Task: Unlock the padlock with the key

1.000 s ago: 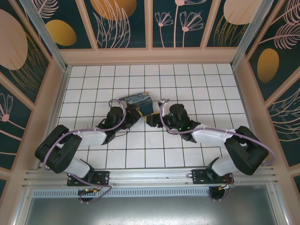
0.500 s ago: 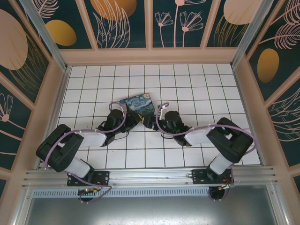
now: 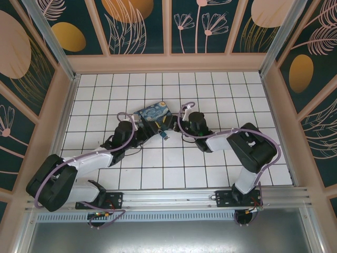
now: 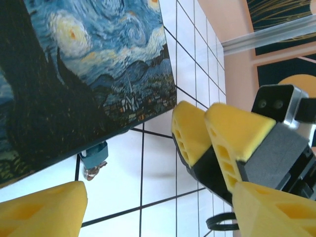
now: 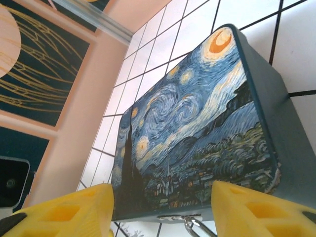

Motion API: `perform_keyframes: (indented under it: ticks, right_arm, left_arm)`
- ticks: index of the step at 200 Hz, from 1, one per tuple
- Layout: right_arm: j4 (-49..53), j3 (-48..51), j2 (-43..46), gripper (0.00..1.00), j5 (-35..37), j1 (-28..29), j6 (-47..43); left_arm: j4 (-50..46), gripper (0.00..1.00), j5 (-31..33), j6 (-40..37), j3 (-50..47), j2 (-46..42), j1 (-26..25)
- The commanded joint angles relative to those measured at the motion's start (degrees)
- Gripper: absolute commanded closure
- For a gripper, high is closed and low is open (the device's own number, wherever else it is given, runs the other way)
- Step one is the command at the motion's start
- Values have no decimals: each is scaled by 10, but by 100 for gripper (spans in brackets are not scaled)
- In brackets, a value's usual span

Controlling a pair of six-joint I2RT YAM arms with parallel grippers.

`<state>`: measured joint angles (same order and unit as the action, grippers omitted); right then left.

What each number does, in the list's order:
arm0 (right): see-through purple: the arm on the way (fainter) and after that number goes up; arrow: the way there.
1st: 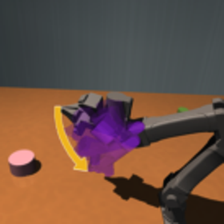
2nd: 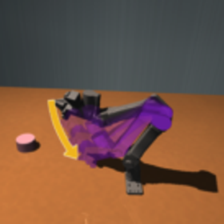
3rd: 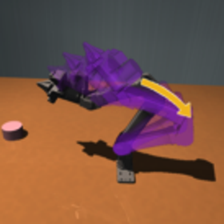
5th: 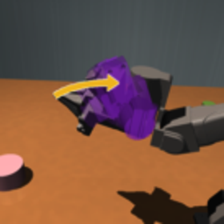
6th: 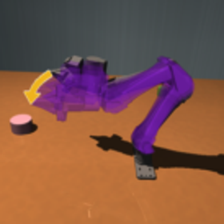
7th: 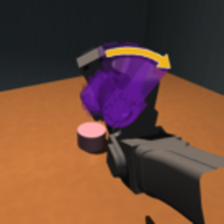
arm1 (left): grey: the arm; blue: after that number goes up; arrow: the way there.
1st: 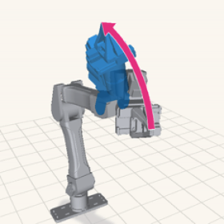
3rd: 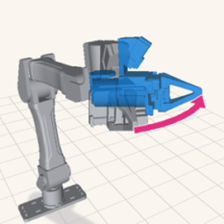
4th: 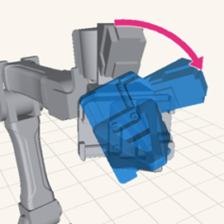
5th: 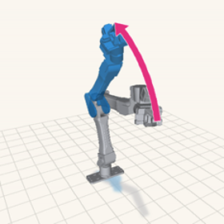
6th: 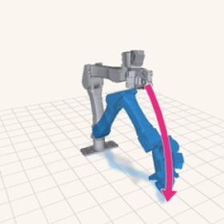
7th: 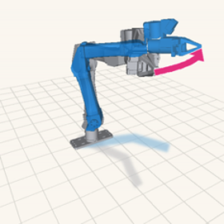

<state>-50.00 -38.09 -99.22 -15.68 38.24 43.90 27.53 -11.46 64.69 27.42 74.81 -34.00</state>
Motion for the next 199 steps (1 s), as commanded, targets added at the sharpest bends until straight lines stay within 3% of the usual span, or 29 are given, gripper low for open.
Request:
perform_keyframes:
  ticks: [1, 63, 103, 199]
  right_arm:
    - [22, 12, 37, 47, -54, 2, -51]
    - [189, -29, 13, 47, -76, -3, -189]
    - [229, -65, -29, 48, -66, -3, -229]
    - [237, -95, -82, 54, -91, -1, -250]
  left_arm:
    - [-85, 19, 33, -54, 54, -8, -2]
    - [-230, 10, 58, -167, 184, 51, 35]
    - [-302, 9, 63, -232, 260, 104, 57]
    - [-310, 8, 48, -240, 296, 147, 62]
